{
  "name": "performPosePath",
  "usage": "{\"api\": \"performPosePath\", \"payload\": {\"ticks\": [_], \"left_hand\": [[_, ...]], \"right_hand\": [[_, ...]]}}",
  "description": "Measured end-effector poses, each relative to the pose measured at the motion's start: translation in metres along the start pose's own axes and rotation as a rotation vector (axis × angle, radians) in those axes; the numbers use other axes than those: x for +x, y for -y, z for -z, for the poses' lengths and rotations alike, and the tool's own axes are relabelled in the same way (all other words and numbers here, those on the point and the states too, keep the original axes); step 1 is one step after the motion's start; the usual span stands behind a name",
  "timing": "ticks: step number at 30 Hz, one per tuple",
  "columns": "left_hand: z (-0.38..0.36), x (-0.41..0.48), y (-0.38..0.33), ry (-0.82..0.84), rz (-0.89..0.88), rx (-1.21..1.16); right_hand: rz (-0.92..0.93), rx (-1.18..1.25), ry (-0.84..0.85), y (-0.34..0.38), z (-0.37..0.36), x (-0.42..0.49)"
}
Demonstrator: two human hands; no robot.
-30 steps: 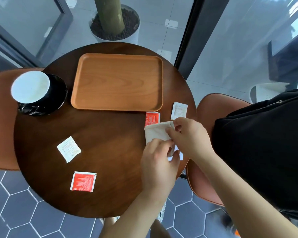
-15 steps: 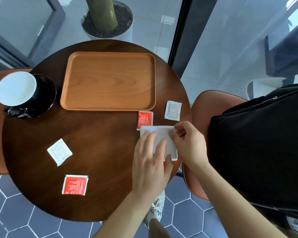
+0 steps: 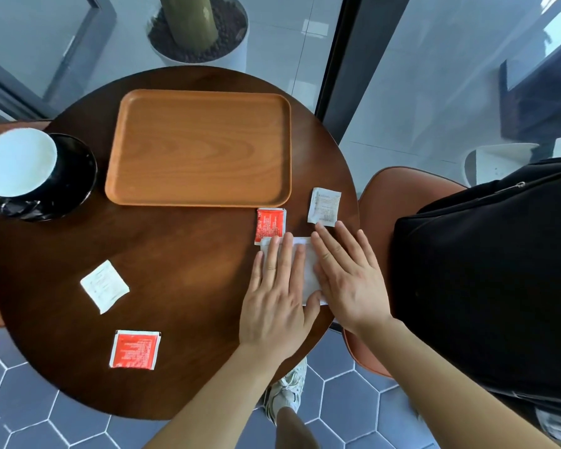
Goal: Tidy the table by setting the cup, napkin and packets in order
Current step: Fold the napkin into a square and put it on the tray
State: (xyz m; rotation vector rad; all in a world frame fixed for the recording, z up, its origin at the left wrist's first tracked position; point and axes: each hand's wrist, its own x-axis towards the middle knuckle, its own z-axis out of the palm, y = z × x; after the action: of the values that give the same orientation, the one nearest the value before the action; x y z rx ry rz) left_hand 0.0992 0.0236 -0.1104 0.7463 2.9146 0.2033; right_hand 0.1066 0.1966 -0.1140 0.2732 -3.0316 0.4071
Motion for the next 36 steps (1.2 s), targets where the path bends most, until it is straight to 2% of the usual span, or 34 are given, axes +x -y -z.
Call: {"api": "performPosePath", "payload": {"ticks": [11,18,24,28,32,36], "left_hand": [[0.007,0.000,-0.001,0.017,0.002,-0.019],[0.002,-0.011,0.009,0.009,0.033,-0.027],[0.012,-0.010,0.007,0.076,0.039,-0.049],[0.032,-0.014,0.006,0.088,0.121,-0.091],[0.041,-0.023,0.007,-0.061,0.223,-0.166],[0.054,-0.021,0.006,0.011,0.451,-0.357]], "right_hand": [[0.043,-0.028,0.012,0.000,0.003,0.001],[0.181,0.189,-0.057,0.002,-0.003,-0.003],[0.182,0.155,-0.027,0.002,-0.008,-0.006],[0.187,0.095,-0.009,0.004,-0.004,-0.005],[0.166,0.120,-0.012,0.007,0.001,-0.002],[0.037,0.253,-0.069,0.010,0.013,0.005]]}}
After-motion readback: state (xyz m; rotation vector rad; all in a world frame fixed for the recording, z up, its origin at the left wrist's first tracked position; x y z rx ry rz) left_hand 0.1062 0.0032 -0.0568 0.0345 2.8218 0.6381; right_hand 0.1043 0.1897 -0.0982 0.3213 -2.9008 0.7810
